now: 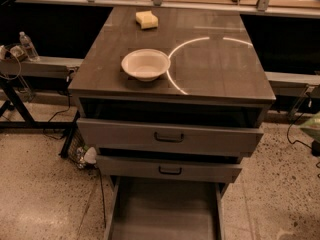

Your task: Place green jalapeno chip bag into bottom drawer

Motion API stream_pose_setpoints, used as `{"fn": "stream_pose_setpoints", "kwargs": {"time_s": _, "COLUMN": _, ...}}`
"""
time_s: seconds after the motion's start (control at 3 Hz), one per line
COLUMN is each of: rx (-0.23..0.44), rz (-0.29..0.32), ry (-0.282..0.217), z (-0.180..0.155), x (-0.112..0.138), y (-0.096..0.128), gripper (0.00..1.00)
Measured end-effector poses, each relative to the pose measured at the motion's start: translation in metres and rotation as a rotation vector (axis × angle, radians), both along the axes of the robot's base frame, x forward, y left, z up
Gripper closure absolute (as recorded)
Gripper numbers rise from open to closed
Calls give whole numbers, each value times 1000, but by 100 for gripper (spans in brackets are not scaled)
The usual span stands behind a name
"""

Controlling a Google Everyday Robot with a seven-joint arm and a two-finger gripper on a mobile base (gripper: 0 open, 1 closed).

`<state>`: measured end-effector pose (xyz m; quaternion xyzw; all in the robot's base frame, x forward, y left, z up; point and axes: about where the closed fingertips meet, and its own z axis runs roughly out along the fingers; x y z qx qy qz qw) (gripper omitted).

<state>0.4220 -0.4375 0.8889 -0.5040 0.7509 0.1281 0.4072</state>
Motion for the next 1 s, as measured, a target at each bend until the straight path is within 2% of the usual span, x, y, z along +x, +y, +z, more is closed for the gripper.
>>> {"fn": "stream_pose_setpoints", "kwargs": {"time_s": 0.33, "rx": -32, "rz": 68, "ry": 12, "z": -35, "x": -45, "y": -5, "gripper": 100}}
{"fn": "stream_pose_setpoints", "kwargs": {"time_s": 0.67, "rx": -35, "rz": 123, "ry": 49, "z": -101, "x": -100, "y": 17, "gripper": 100}}
{"fn": "stream_pose_setpoints", "kwargs": {"time_s": 1.0, "rx": -12, "rz": 137, "ry": 85, "z": -110, "x": -102, "y": 25, "gripper": 100}}
